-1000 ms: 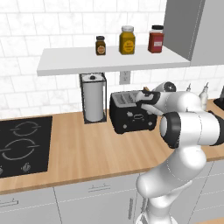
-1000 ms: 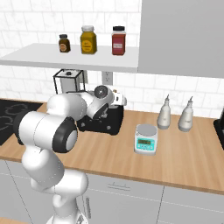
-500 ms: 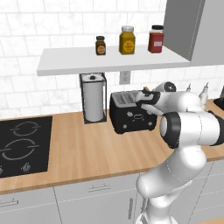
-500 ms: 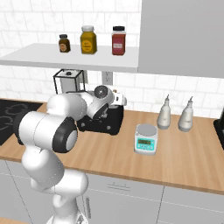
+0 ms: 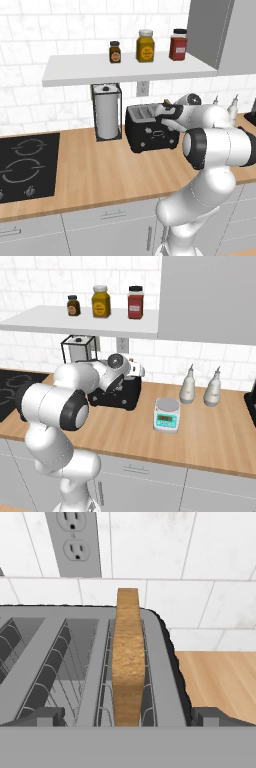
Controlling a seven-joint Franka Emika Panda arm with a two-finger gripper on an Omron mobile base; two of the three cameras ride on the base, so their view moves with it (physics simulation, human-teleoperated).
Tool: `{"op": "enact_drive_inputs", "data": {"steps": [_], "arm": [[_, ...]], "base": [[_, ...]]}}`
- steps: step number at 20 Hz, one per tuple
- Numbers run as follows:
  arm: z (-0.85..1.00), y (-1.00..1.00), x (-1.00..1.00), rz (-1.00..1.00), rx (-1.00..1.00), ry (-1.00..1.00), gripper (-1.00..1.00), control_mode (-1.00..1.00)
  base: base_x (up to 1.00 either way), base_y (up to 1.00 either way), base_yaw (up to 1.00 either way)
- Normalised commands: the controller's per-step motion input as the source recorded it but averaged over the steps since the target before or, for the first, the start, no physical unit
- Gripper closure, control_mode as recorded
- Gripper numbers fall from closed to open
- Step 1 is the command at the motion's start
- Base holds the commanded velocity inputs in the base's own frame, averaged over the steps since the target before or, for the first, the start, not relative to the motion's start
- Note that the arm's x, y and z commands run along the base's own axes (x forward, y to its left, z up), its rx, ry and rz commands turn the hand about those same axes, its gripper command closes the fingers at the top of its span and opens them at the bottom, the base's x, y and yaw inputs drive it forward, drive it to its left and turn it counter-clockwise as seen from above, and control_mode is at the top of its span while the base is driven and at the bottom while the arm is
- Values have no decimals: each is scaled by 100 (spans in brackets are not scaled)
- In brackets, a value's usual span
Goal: Start the toaster. Once the lever pops up, take the bread to the plate on the dining counter.
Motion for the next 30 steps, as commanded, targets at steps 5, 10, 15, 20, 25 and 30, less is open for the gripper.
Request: {"op": "enact_drive_inputs", "data": {"steps": [5,10,15,20,25,30], "arm": [[0,0,0,0,0,0,-100,-100],[0,0,0,0,0,0,-100,-100],[0,0,0,0,0,0,-100,-100],[0,0,0,0,0,0,-100,-100],[0,0,0,0,0,0,-100,-100],[0,0,0,0,0,0,-100,-100]], "base": [[0,0,0],[0,0,0],[0,0,0],[0,0,0],[0,0,0],[0,0,0]]}}
